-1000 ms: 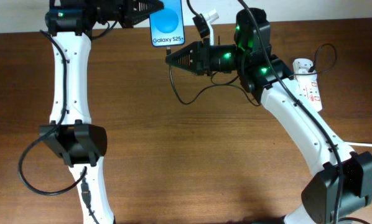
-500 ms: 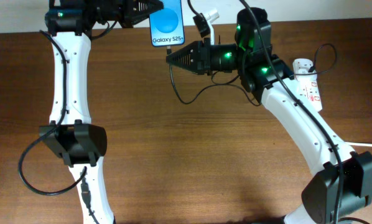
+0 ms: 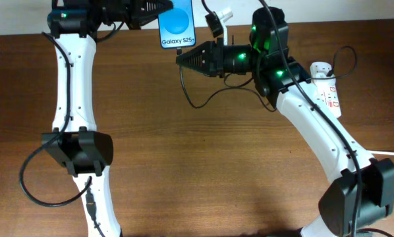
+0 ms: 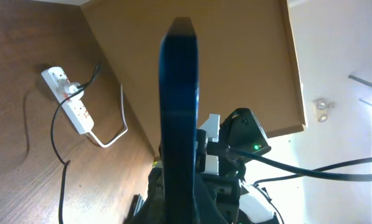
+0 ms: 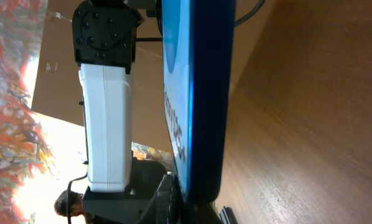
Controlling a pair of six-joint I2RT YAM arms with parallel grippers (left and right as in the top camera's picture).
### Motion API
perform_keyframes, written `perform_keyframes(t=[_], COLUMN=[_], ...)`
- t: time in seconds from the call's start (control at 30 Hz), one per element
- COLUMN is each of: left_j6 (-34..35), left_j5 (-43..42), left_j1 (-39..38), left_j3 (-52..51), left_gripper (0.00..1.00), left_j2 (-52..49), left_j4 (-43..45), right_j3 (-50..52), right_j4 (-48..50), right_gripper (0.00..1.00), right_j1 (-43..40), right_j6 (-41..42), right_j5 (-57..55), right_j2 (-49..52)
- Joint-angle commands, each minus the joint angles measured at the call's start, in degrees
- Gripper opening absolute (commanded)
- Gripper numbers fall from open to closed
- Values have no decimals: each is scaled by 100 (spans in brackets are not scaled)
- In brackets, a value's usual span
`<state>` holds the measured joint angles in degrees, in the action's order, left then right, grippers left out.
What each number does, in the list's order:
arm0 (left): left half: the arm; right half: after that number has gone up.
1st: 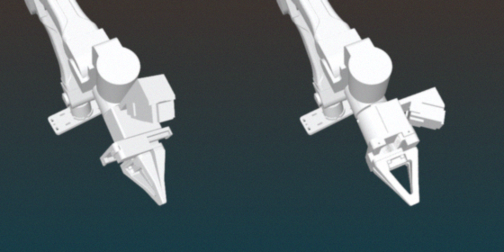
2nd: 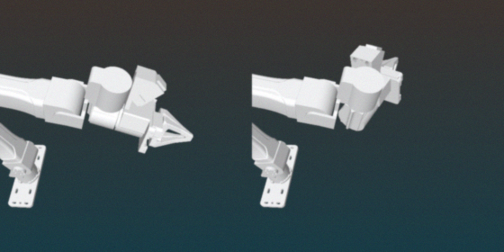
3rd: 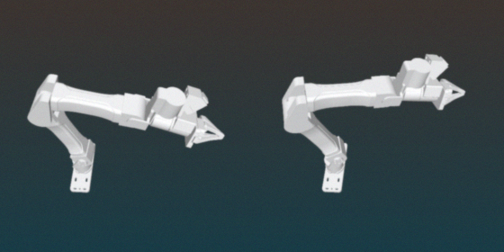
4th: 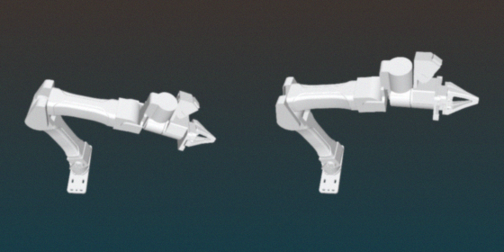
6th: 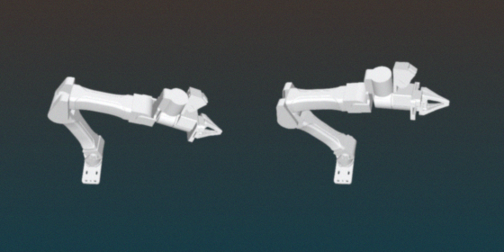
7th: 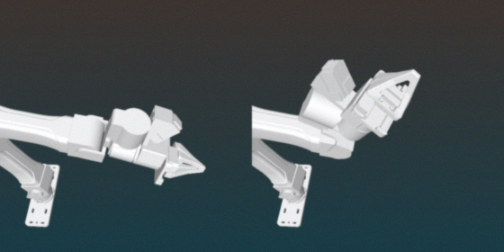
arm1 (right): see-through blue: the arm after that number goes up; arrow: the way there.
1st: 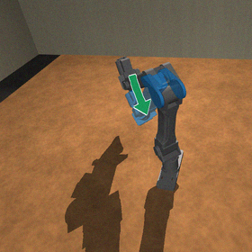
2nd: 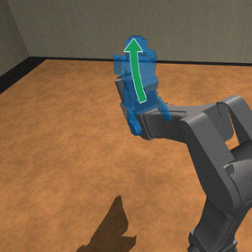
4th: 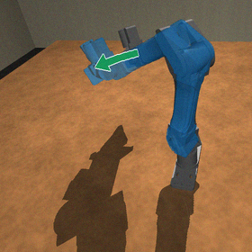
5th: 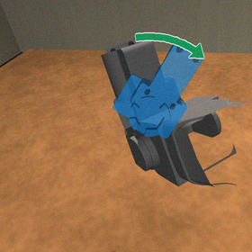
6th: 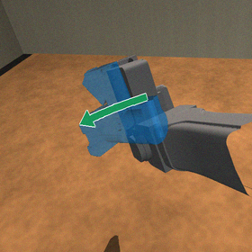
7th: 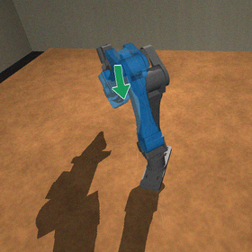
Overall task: Plug charger to phone and switch on socket
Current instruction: 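Push the USB-C plug into the phone port with the right gripper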
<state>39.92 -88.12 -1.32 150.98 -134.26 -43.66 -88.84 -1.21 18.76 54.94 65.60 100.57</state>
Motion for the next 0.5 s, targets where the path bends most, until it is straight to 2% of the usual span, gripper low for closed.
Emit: perform_keyframes(t=[0.0, 0.37, 0.4, 0.43, 0.47], left_j6=[-50, -48, -48, -48, -50], left_j5=[-208, -208, -208, -208, -208], left_j1=[-7, -7, -9, -7, -4], left_j3=[111, 111, 111, 111, 111], left_gripper=[0, 0, 0, 0, 0], left_j2=[186, 186, 186, 186, 186], left_j4=[125, 122, 122, 122, 122], right_j3=[-63, -63, -63, -63, -63], right_j4=[105, 343, 341, 341, 334], right_gripper=[4, 6, 18, 24, 37], right_j1=[-83, -120, -120, -116, -116], right_j6=[153, 42, 44, 46, 48], right_j5=[20, -24, -24, -24, -15], right_j2=[9, 9, 11, 9, 9])
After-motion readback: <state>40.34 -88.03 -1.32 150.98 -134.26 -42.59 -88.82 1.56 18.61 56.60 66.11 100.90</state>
